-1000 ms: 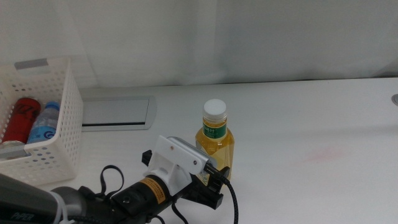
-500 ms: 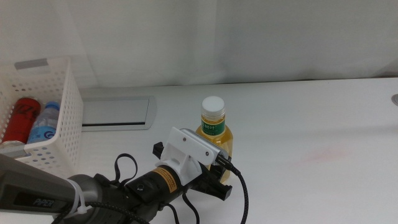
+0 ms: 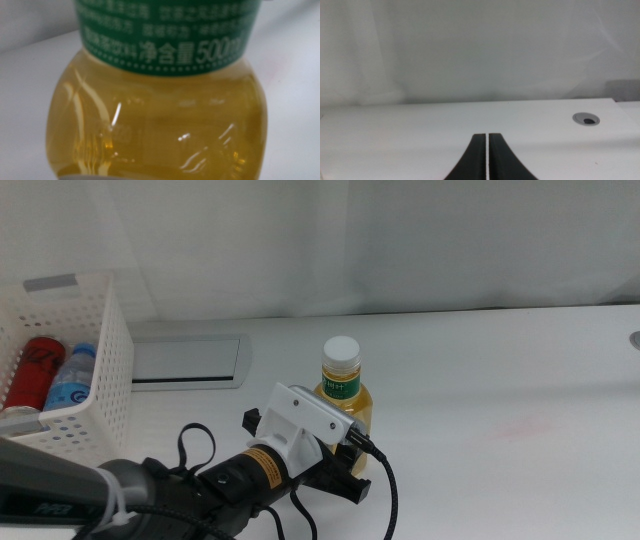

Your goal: Use arms to grab the bottles and put them into the dustbin to the left of the table.

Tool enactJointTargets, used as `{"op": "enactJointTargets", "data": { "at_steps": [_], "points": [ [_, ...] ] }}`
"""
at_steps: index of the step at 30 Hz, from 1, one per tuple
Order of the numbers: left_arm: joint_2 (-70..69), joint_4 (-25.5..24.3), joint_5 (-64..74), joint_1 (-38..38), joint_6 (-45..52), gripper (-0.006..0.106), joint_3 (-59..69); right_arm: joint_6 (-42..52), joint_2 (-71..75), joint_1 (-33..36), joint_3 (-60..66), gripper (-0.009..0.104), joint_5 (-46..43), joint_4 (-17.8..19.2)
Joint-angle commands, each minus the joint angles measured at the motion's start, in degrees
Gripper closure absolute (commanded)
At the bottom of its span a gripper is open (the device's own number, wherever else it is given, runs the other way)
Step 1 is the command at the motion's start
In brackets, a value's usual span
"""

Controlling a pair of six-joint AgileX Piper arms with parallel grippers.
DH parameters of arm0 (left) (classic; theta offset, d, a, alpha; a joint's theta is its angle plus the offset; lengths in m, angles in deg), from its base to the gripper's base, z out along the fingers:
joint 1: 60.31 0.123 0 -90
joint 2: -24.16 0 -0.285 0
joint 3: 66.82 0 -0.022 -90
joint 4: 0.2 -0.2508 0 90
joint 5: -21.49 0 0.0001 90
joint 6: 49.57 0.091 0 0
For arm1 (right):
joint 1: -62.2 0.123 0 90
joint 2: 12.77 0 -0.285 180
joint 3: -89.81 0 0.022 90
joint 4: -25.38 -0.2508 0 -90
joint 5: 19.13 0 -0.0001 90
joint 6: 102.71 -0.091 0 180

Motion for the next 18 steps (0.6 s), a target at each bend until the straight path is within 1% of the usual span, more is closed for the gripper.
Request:
{"op": "enactJointTargets", "data": {
  "at_steps": [1,2,4,7,8,9,13,18],
  "points": [
    [-2.8,1.1,-2.3,0.2,0.7,0.103,-0.2,0.3,1.3,-0.3,0.6,0.097,-1.5,0.3],
    [-4.0,1.7,-1.6,0.2,1.6,0.103,-0.2,0.3,1.3,-0.3,0.6,0.097,-1.6,0.3],
    [-6.9,5.4,0.0,0.2,4.2,0.103,-0.2,0.3,1.3,-0.3,0.6,0.097,-2.0,0.3],
    [-11.7,10.8,2.9,0.3,10.9,0.103,-0.2,0.3,1.3,-0.3,0.6,0.097,-2.3,0.3],
    [-13.2,11.8,4.0,0.6,12.7,0.103,-0.2,0.3,1.3,-0.3,0.6,0.097,-2.4,0.3],
    [-16.9,13.3,8.6,1.9,15.0,0.103,-1.1,0.3,1.3,-0.3,0.6,0.097,-2.6,0.3],
    [-23.5,13.4,18.1,5.9,16.2,0.103,-4.1,0.3,1.3,-0.3,0.6,0.097,-2.8,0.3],
    [-31.4,13.1,31.2,13.3,18.2,0.103,-9.7,0.3,1.3,-0.3,0.6,0.097,-2.8,0.3]
  ]
}}
